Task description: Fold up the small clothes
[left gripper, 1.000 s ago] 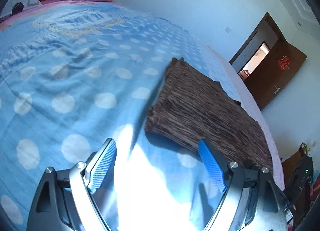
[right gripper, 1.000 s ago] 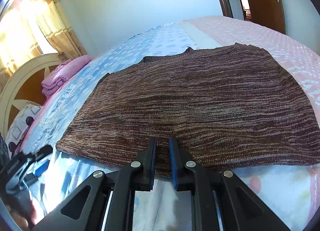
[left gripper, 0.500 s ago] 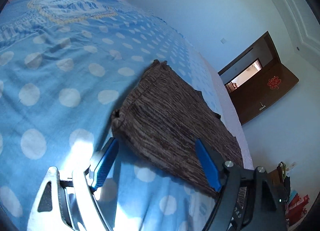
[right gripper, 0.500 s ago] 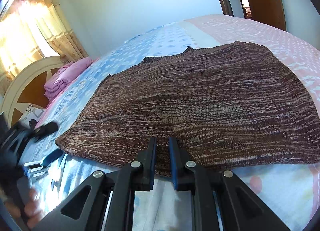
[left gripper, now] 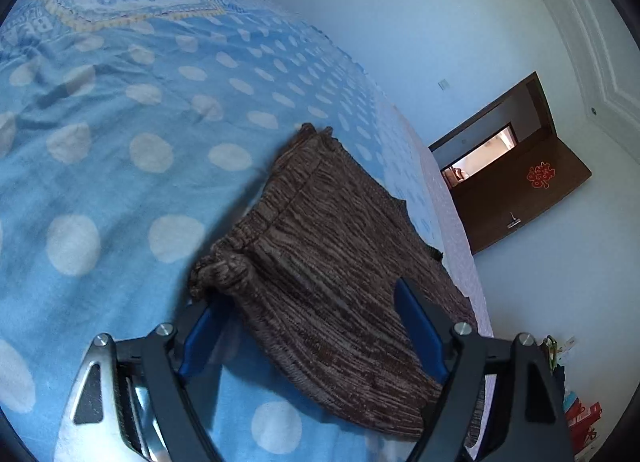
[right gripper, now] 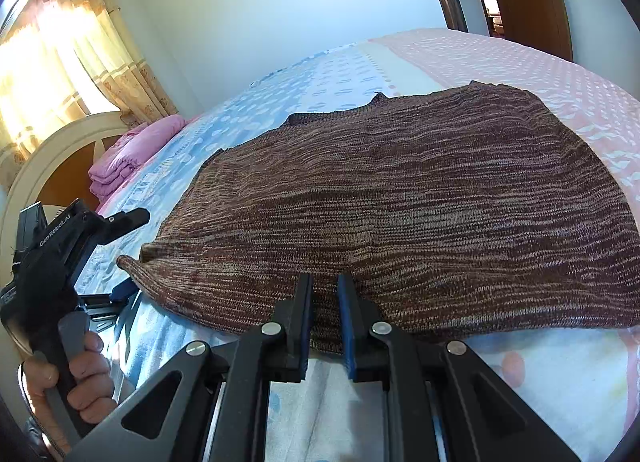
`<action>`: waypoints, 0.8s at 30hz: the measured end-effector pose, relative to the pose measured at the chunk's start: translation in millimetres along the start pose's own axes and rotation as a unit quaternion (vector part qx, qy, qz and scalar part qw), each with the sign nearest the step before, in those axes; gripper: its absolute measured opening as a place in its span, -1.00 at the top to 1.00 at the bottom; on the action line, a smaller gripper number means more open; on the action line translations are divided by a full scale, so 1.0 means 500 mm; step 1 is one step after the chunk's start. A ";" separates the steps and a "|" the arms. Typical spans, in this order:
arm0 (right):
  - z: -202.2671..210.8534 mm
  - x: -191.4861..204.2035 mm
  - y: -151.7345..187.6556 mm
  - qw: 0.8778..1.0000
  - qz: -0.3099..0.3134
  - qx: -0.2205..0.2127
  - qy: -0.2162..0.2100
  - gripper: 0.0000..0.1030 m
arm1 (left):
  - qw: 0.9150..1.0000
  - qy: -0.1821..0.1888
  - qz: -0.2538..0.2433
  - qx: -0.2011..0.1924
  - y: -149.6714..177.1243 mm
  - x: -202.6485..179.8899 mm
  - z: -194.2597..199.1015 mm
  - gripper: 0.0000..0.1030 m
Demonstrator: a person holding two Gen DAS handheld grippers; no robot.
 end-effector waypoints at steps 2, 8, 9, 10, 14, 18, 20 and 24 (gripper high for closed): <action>-0.001 0.001 0.000 1.000 0.001 0.002 0.002 0.74 | 0.999 -0.022 -0.032 -0.012 0.012 0.007 0.008 -0.21; -0.004 0.007 0.000 1.000 0.012 0.004 0.015 0.74 | 0.999 -0.028 0.005 -0.016 0.014 0.053 0.024 0.41; -0.004 0.007 0.000 1.000 0.013 0.004 0.016 0.74 | 1.000 -0.026 0.008 -0.016 0.014 0.053 0.025 0.41; -0.004 0.007 0.000 1.000 0.012 0.004 0.016 0.74 | 1.000 -0.024 0.011 -0.017 0.014 0.054 0.025 0.31; -0.005 0.009 0.000 1.000 0.015 0.004 0.020 0.74 | 1.000 -0.012 0.022 -0.011 0.004 0.041 0.017 0.03; -0.006 0.009 0.000 1.000 0.016 0.008 0.022 0.74 | 0.999 -0.023 0.030 -0.018 -0.003 0.045 0.010 0.35; -0.007 0.010 -0.003 0.999 0.017 0.017 0.026 0.74 | 0.999 -0.036 0.027 -0.012 0.001 0.059 0.005 0.77; 0.001 0.052 -0.036 0.998 0.053 0.035 0.016 0.74 | 0.999 -0.010 0.032 -0.007 0.004 0.065 0.018 0.79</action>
Point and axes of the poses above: each gripper's, at about its wrist camera, not at the fingertips, and z roughly against the way its jaws point, x to its left, y to its underside, the point moved 9 cm from there along -z, roughly the way its jaws point, and after that the axes turned 3 degrees about z, right-handed, at the moved point
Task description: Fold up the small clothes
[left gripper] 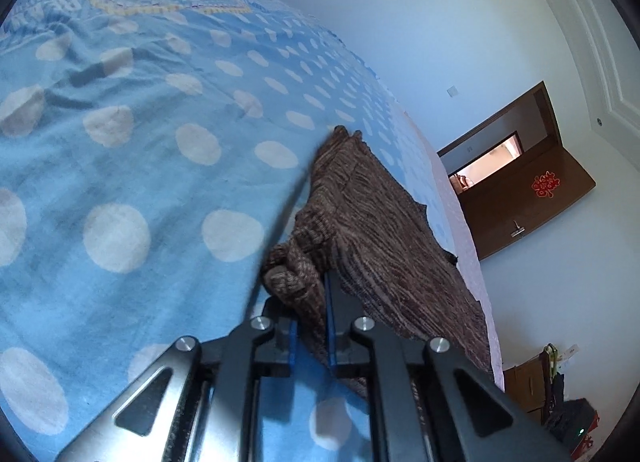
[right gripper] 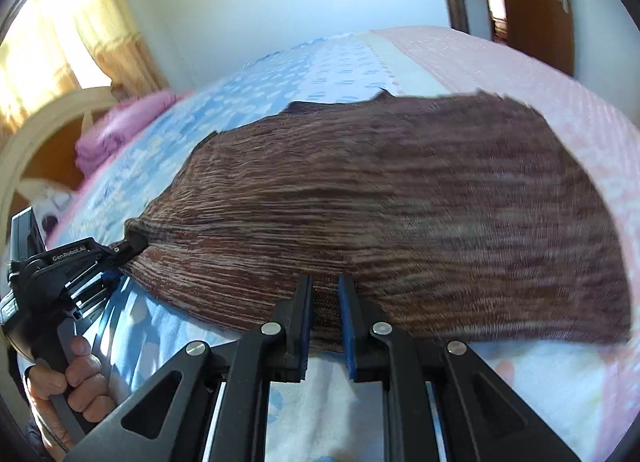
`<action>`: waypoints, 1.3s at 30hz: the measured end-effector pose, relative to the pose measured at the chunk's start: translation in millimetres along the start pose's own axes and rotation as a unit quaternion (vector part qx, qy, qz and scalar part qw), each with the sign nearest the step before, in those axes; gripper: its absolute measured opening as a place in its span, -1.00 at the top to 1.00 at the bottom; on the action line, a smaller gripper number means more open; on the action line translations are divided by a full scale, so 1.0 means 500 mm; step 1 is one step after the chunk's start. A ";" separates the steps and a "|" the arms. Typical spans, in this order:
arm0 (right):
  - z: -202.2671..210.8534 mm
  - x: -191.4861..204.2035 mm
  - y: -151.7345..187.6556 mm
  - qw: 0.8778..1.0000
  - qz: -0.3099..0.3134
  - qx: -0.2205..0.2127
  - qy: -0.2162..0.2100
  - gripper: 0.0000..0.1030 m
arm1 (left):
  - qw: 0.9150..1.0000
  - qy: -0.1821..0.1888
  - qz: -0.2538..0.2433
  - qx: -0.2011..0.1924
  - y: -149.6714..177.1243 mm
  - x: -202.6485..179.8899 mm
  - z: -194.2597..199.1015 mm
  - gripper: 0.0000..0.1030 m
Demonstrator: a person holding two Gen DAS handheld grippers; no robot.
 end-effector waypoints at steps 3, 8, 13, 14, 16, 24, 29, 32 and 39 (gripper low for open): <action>0.007 0.046 -0.067 0.999 0.018 -0.009 -0.031 0.55 | 0.999 0.007 -0.028 -0.016 0.010 -0.015 0.023 0.82; -0.044 0.141 -0.178 0.995 0.052 0.004 -0.083 -0.17 | 0.996 0.011 -0.074 -0.049 0.014 -0.043 0.044 0.82; -0.174 0.243 -0.215 0.988 0.119 0.062 -0.078 -0.17 | 0.999 0.016 -0.027 -0.023 0.008 -0.012 0.015 0.83; -0.204 0.259 -0.215 0.985 0.135 0.075 -0.071 -0.17 | 1.000 0.020 -0.014 -0.017 0.007 -0.005 0.010 0.83; -0.253 0.283 -0.217 0.982 0.157 0.086 -0.053 -0.17 | 0.999 0.029 0.000 -0.018 0.004 0.002 0.010 0.76; -0.370 0.339 -0.212 0.968 0.224 0.111 -0.012 -0.17 | 0.999 0.034 0.029 -0.009 -0.006 0.009 -0.002 0.67; -0.398 0.357 -0.204 0.949 0.289 0.123 0.029 -0.15 | 0.999 0.029 0.024 -0.016 -0.010 0.005 -0.008 0.65; -0.397 0.360 -0.203 0.949 0.287 0.128 0.025 0.25 | 0.999 0.026 0.023 -0.017 -0.011 0.007 -0.011 0.69; -0.346 0.302 -0.245 0.980 0.151 0.118 -0.053 0.76 | 0.999 0.040 0.008 -0.021 -0.008 -0.002 0.004 0.82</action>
Point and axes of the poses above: each gripper's, at about its wrist camera, not at the fingertips, and z roughly against the way its jaws point, x to its left, y to its underside, the point moved 9 cm from there along -z, roughly the way its jaws point, and after that the axes turned 3 degrees about z, right-handed, at the moved point
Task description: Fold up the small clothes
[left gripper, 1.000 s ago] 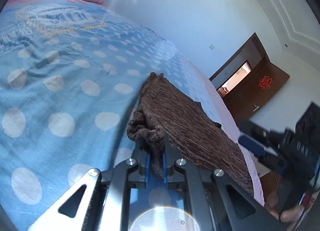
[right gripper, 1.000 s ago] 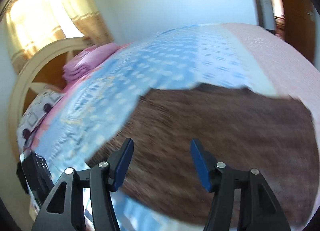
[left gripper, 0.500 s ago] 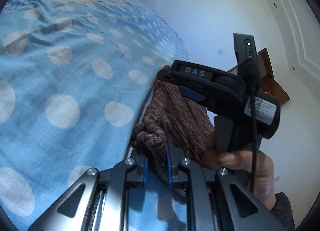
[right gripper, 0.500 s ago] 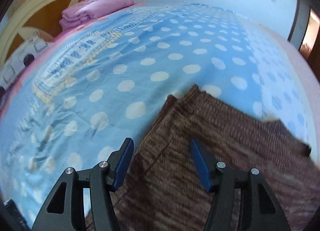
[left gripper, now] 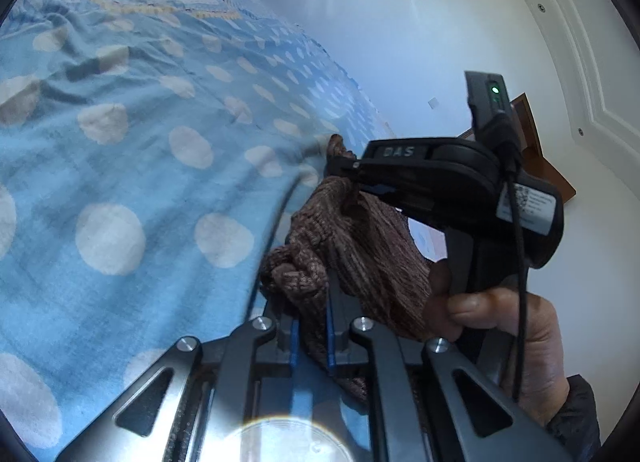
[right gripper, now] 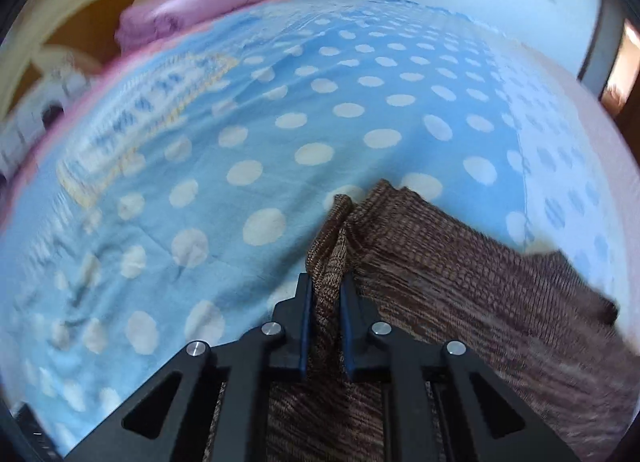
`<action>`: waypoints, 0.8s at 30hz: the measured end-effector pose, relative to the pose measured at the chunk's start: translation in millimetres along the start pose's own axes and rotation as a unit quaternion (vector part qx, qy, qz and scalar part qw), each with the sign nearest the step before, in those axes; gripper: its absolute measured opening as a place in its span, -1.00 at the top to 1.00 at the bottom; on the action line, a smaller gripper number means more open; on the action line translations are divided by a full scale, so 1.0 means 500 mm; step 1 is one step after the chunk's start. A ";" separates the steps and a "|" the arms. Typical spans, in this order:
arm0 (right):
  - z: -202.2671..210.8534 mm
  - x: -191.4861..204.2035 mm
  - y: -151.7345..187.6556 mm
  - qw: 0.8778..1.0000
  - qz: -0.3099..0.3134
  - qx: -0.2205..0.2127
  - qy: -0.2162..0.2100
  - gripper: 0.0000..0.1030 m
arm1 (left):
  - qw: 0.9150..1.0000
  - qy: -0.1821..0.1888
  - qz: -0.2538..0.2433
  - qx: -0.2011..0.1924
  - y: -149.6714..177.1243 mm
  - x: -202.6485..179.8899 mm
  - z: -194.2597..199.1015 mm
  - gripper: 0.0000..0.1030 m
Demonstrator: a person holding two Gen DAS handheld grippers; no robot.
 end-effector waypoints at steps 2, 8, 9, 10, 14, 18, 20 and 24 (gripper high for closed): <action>0.039 -0.019 -0.003 0.998 -0.044 -0.025 -0.038 0.76 | 1.000 0.004 -0.020 -0.009 -0.001 -0.015 0.009 0.82; 0.138 -0.073 -0.009 0.991 -0.091 -0.070 -0.076 0.76 | 0.993 -0.004 -0.109 -0.034 0.009 -0.084 0.038 0.85; 0.149 -0.085 -0.007 0.990 -0.094 -0.074 -0.073 0.76 | 0.991 -0.004 -0.130 -0.037 0.013 -0.101 0.045 0.85; 0.161 -0.102 -0.003 0.989 -0.099 -0.078 -0.071 0.76 | 0.988 -0.003 -0.150 -0.041 0.016 -0.120 0.051 0.85; 0.207 -0.170 0.017 0.982 -0.140 -0.095 -0.085 0.76 | 0.978 0.005 -0.206 -0.043 0.029 -0.190 0.058 0.85; 0.243 -0.229 0.039 0.978 -0.161 -0.105 -0.084 0.77 | 0.971 0.021 -0.236 -0.030 0.051 -0.242 0.045 0.87; 0.255 -0.254 0.051 0.977 -0.166 -0.106 -0.078 0.77 | 0.967 0.028 -0.251 -0.020 0.070 -0.266 0.031 0.87; 0.280 -0.298 0.077 0.976 -0.173 -0.112 -0.070 0.77 | 0.960 0.037 -0.277 -0.004 0.115 -0.307 0.021 0.87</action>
Point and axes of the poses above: each gripper's, at about its wrist camera, not at the fingertips, and z roughly against the way its jaws point, x to its left, y to its underside, the point moved 9 cm from there along -z, roughly the way its jaws point, and after that the axes turned 3 degrees about z, right-handed, at the moved point
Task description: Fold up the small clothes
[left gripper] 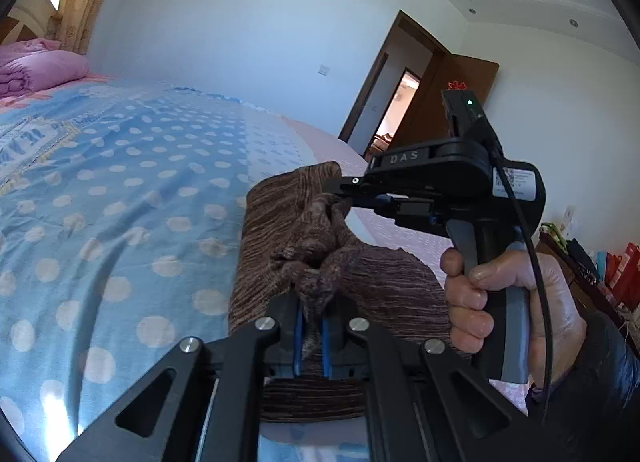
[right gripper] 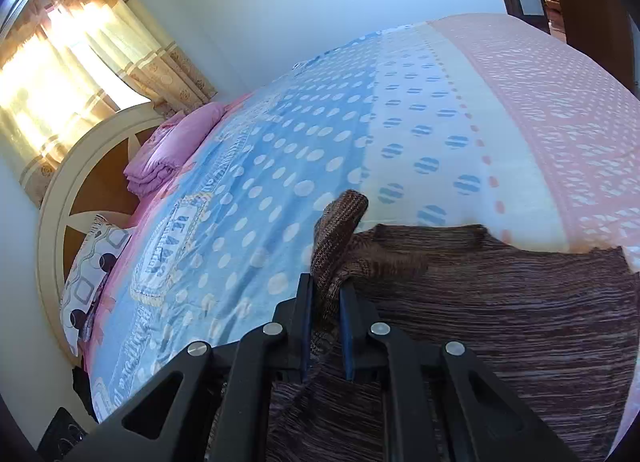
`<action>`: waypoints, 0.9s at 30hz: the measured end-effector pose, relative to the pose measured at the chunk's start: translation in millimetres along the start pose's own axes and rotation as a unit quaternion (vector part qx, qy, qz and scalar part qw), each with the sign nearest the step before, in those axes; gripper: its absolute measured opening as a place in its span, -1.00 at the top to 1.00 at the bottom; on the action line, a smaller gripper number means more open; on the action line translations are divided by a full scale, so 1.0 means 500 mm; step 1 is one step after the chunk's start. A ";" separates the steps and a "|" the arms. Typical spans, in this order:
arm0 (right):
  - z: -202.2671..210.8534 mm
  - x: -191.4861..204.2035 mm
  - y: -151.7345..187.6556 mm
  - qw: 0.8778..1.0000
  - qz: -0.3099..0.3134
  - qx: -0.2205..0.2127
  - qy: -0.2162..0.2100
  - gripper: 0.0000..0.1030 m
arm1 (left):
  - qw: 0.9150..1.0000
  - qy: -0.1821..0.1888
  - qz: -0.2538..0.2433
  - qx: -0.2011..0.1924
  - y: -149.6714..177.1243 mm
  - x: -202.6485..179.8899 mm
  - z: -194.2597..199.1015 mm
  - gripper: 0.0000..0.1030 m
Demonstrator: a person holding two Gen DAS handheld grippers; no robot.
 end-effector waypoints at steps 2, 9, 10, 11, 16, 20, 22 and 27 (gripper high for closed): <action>0.016 -0.023 0.003 1.000 -0.004 -0.004 0.003 0.77 | 1.000 0.006 -0.012 0.006 0.008 -0.027 -0.008 0.87; 0.083 -0.092 -0.004 1.000 -0.009 -0.024 0.013 0.78 | 0.998 0.035 -0.041 0.024 0.035 -0.113 -0.035 0.87; 0.095 -0.100 -0.006 1.000 -0.005 -0.026 0.016 0.78 | 0.998 0.040 -0.046 0.026 0.037 -0.127 -0.039 0.87; 0.105 -0.108 -0.008 0.999 -0.001 -0.027 0.020 0.78 | 0.997 0.047 -0.052 0.028 0.038 -0.145 -0.042 0.87; 0.170 -0.161 -0.022 0.998 0.026 -0.038 0.040 0.78 | 0.993 0.077 -0.079 0.034 0.048 -0.224 -0.064 0.87; 0.197 -0.214 -0.007 0.997 0.044 -0.033 0.059 0.78 | 0.989 0.095 -0.100 0.052 0.078 -0.282 -0.098 0.87; 0.196 -0.255 0.017 0.997 0.040 -0.027 0.066 0.78 | 0.987 0.100 -0.107 0.067 0.100 -0.302 -0.116 0.87; 0.174 -0.346 0.097 0.996 0.023 -0.002 0.083 0.78 | 0.980 0.101 -0.125 0.114 0.175 -0.331 -0.152 0.87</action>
Point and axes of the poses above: each gripper's, at about its wrist camera, not at the fingertips, and z roughly against the way its jaws point, x to its left, y to its underside, the point moved 9 cm from there along -z, roughly the way its jaws point, and after that the axes turned 3 degrees about z, right-handed, at the moved point
